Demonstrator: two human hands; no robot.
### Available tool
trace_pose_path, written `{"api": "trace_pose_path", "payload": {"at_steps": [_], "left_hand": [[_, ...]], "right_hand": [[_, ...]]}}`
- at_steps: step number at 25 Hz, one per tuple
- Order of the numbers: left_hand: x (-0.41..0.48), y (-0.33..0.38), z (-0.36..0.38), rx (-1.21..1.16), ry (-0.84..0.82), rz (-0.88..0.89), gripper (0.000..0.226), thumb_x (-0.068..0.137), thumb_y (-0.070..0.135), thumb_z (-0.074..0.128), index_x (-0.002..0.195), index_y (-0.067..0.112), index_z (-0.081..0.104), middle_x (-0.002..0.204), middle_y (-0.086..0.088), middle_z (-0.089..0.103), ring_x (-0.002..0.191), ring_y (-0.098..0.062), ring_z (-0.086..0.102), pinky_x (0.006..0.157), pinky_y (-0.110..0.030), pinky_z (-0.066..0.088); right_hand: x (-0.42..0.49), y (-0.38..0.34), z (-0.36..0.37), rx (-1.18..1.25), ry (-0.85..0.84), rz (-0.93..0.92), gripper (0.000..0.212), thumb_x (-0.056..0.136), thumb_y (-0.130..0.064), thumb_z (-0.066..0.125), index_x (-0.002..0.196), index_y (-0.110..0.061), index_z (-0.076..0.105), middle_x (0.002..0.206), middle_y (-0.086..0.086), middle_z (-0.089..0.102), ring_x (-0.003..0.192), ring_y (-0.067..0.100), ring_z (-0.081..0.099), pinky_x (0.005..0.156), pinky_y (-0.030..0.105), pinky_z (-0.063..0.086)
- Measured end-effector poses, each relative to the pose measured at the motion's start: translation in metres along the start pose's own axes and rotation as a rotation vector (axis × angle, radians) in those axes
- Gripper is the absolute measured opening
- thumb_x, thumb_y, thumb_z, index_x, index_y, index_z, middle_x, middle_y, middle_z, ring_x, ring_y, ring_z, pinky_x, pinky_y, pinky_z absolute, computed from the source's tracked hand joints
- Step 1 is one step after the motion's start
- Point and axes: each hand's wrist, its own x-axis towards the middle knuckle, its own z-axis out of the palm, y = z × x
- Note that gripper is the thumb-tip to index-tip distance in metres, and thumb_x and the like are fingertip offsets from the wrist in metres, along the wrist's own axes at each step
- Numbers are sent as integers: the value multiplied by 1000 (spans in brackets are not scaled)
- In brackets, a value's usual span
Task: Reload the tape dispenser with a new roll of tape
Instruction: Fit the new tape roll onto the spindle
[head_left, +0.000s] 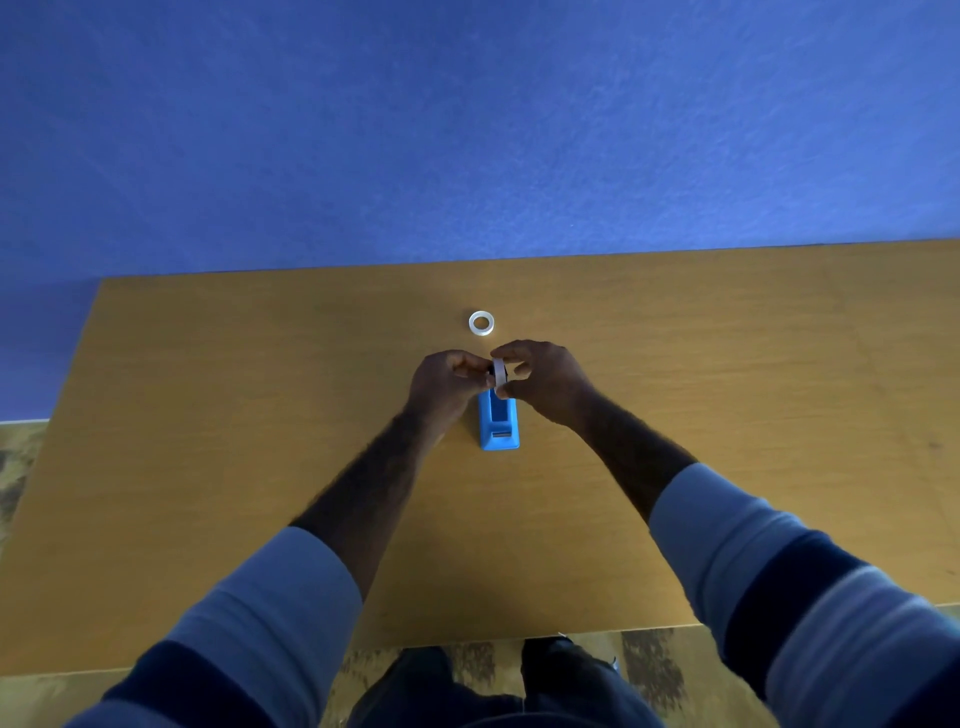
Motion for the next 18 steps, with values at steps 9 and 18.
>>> {"api": "trace_pose_path", "payload": {"at_steps": [9, 18], "left_hand": [[6, -23, 10, 65, -2, -74, 21, 78, 17, 85, 98, 16, 78, 94, 5, 77, 95, -13, 71, 80, -26, 53], [7, -29, 15, 108, -1, -49, 24, 78, 16, 84, 101, 14, 77, 95, 5, 76, 93, -13, 71, 74, -22, 51]], "right_hand": [[-3, 18, 24, -37, 14, 27, 50, 78, -10, 80, 125, -22, 66, 125, -4, 67, 108, 11, 60, 80, 22, 48], [-10, 14, 26, -45, 16, 11, 38, 81, -7, 77, 116, -18, 67, 117, 2, 65, 102, 16, 61, 80, 30, 55]]}}
